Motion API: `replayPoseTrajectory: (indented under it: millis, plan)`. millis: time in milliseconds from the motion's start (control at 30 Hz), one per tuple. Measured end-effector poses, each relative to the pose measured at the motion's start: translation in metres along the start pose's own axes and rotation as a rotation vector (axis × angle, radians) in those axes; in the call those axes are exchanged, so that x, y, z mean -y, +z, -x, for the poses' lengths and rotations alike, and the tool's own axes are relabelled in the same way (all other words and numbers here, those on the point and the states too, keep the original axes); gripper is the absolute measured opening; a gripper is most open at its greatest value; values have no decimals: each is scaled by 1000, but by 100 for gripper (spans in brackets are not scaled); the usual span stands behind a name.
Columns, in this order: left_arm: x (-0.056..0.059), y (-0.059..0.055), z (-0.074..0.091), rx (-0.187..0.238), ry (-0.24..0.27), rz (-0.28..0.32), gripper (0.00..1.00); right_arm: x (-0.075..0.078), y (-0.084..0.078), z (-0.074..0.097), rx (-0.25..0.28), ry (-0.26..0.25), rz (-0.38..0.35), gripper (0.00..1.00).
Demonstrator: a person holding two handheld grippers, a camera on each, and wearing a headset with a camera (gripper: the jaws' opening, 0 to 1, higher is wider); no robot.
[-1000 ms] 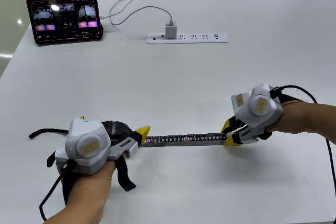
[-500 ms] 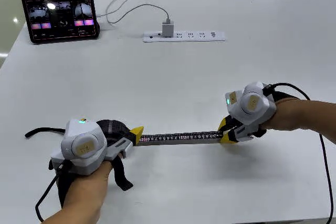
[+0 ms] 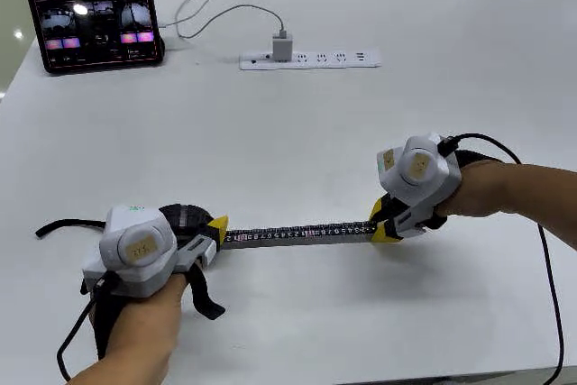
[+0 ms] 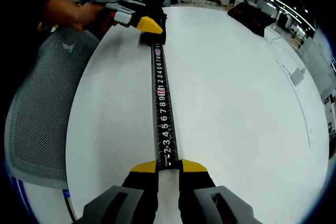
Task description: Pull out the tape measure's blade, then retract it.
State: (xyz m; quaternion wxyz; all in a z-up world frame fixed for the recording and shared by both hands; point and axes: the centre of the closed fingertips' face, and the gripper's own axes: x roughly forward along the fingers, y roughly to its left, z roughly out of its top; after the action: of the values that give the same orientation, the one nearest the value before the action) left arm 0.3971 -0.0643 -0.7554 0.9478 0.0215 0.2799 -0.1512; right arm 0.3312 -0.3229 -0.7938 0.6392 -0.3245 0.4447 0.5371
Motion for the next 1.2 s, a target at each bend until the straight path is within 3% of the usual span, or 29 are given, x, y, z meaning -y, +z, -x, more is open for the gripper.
replayPoseTrajectory:
  millis: [467, 567, 1200]
  plan:
    - [0, -1, 1, -22, -5, -6, 61, 0, 1, -2, 10, 8, -4, 8]
    - [0, -1, 1, -27, -10, -5, 61, 1, 1, -2, 12, 6, -53, 8]
    - [1, -2, 0, -31, -11, -19, 61, -1, 6, -3, -35, -11, -23, 9]
